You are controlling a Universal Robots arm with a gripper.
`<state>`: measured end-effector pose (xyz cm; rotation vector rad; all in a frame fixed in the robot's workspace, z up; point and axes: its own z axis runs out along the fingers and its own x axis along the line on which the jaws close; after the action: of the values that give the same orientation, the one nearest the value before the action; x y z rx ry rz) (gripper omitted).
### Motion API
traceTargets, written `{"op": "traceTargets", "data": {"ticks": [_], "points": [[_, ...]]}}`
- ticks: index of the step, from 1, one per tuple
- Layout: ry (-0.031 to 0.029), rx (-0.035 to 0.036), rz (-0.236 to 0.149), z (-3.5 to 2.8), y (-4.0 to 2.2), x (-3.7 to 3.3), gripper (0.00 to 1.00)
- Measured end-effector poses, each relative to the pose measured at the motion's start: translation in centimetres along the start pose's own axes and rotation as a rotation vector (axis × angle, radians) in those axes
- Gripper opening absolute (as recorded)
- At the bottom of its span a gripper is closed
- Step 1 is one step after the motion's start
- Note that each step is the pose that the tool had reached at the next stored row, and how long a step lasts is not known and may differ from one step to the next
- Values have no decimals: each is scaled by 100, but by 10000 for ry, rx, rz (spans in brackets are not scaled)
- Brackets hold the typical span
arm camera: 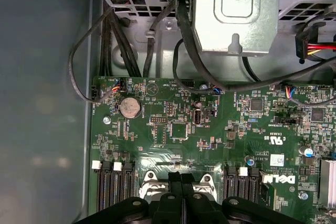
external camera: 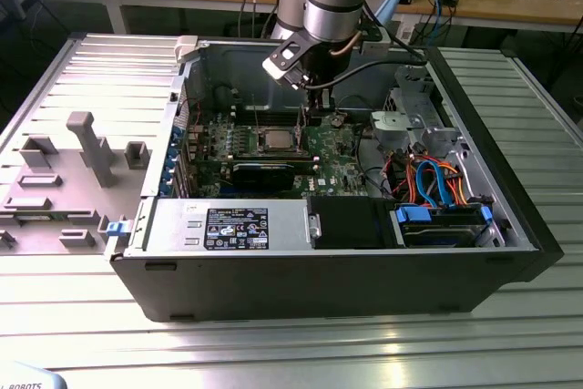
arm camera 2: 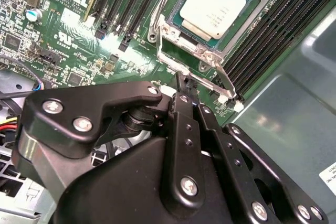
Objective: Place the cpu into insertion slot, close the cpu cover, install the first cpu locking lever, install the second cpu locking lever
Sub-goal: 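Close the cpu cover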
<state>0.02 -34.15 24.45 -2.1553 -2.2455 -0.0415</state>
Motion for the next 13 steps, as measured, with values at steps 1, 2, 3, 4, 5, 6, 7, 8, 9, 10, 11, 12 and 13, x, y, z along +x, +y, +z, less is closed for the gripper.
{"op": "traceTargets", "data": {"ticks": [1,2,3,4,5,6,7,8,9,10,11,12,13], "points": [[0,0,1,0,-1,0,11],[0,0,0,0,0,0,11],[0,0,0,0,-1,0,11],[1,-1,2,0,-3,0,11],[2,-2,2,0,-8,1,11],[1,-1,1,-2,-10,1,11],[-2,0,-1,-8,-12,1,11],[-1,-1,0,-22,-15,1,11],[0,-1,1,-27,-18,2,11],[0,-1,1,-35,-22,2,11],[2,-3,0,-38,-29,3,11],[3,-10,0,-38,-39,4,11],[3,-16,0,-38,-55,4,11]]}}
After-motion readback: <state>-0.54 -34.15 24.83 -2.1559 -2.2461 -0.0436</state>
